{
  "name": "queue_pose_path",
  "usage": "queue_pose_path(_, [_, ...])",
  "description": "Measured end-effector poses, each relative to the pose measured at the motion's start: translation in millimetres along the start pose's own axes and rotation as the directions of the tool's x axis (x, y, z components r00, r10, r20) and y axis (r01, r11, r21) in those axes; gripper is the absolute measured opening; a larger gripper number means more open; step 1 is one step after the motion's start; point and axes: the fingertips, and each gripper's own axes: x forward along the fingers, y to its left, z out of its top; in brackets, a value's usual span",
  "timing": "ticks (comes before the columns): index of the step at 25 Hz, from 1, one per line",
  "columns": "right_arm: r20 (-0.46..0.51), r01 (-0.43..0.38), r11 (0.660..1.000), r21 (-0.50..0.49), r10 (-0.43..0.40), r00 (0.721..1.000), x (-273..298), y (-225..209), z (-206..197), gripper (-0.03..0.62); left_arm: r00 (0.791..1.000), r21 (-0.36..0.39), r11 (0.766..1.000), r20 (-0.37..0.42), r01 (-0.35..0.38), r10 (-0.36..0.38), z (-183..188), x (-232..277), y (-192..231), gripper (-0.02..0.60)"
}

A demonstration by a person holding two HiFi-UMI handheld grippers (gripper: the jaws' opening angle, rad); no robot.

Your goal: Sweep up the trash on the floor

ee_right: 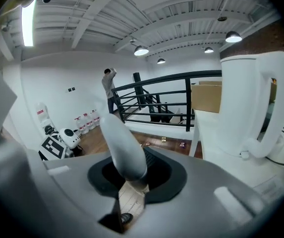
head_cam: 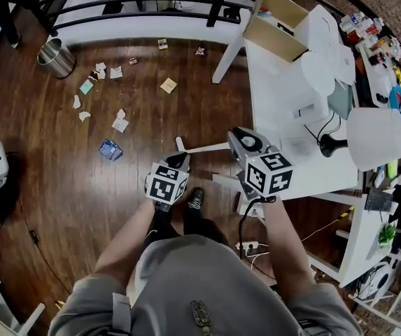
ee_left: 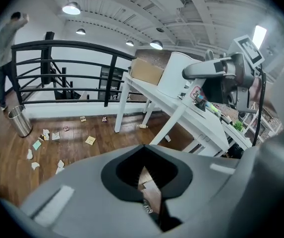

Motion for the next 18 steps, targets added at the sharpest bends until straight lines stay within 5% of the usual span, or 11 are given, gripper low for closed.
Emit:
queue_pose_path(6, [0.002,-0.05,0.997,-0.056,0.05,0.999,-2,36,31,0.057,0.999,-0.022,0.999,0.002,0.034,-0.034,-10,-1,-5,0.008])
queue_pose_path(11, [0.045,-0.107,0.988,-0.107,0.113,0.993,-12,74,70,0.057,0.995,-0.005,0.997,0.051,0.083,-0.083,3,0,-18,0.146])
queue_pose_path(18, [0.066,-0.211,0.965,-0.155,0.223,0.973,-26,127,95,0.058,0.992,0.048,0.995,0.083,0.088,-0.092,21,2,-26,0.193])
